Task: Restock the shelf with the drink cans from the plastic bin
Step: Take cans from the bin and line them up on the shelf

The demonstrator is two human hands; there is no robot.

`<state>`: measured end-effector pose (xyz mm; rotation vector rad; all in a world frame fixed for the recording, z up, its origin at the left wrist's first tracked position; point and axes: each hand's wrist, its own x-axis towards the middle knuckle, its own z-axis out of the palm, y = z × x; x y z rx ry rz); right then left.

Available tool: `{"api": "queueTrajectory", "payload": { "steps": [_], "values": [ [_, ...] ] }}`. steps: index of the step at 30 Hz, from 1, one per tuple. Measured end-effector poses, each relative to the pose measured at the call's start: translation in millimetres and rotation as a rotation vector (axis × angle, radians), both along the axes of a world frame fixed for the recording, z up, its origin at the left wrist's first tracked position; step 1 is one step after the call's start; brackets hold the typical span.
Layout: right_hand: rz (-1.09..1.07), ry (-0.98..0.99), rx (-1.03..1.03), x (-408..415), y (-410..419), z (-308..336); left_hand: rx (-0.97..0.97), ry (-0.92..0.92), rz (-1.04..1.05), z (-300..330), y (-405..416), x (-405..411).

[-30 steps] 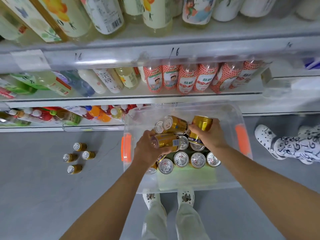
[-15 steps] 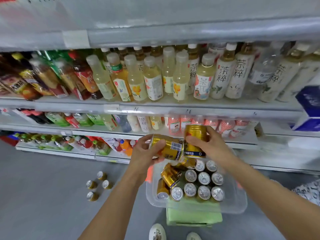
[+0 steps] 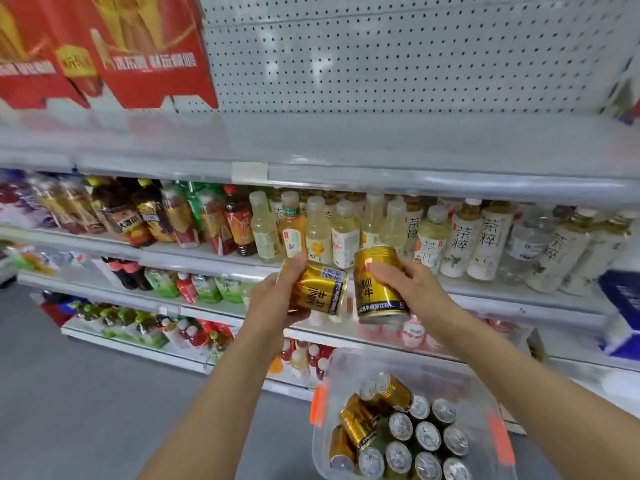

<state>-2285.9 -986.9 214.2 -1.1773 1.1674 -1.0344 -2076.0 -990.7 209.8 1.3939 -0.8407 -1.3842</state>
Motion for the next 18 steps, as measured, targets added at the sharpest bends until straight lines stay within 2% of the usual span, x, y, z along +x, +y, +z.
{"api": "queueTrajectory", "payload": {
  "steps": [4,11,18],
  "values": [
    [0.029,-0.004,-0.032,30,-18,17,-0.14,-0.151,-0.035,23,-17,38],
    [-0.002,-0.168,-0.024,125,-57,39,-0.283,-0.333,-0.204,59,-67,133],
    [-0.113,-0.108,-0.085,209,-105,71,-0.372,-0.475,-0.289,99,-124,233]
  ]
}}
